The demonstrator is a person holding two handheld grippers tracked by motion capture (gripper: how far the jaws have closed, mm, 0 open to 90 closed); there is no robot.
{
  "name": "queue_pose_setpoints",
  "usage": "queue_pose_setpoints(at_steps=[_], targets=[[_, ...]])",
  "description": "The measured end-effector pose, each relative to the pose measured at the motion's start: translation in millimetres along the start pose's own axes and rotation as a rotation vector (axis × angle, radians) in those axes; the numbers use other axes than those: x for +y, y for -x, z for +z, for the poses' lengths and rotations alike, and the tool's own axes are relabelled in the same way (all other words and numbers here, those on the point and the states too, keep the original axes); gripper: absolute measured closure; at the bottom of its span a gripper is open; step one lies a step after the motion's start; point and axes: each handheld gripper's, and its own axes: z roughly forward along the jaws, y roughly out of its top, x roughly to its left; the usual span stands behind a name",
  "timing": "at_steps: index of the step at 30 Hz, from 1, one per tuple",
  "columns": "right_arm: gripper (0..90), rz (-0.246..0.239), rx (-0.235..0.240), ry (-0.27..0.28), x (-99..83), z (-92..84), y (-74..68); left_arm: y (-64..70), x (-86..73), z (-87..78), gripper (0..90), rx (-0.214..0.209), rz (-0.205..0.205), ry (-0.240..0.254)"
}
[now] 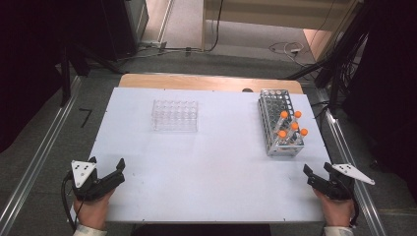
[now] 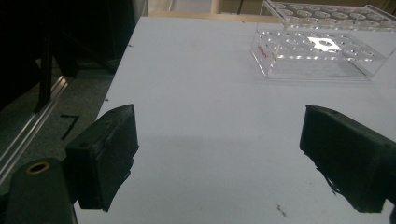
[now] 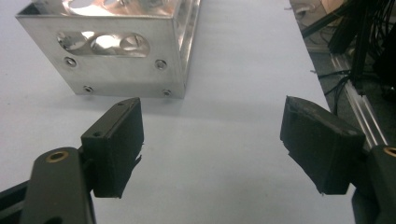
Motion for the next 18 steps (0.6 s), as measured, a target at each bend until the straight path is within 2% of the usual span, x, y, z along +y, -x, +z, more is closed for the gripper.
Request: queue_pose_setpoints(at_steps=[3, 8, 18], targets=[[18.9, 0.005, 0.014, 0.019, 1.7, -2.6, -3.8, -0.1, -0.3, 0.6, 11.1, 0.003, 0.001, -0.005], [19.5, -0.018, 0.006, 0.025, 3.4, -3.1, -9.1, -0.1, -0.2, 0.0, 11.1, 0.003, 0.001, -0.005], [19.6, -0.016, 0.031, 0.023, 7.4, -3.3, -14.4, 0.4, -0.4, 0.3, 11.1, -0.002, -0.001, -0.007]])
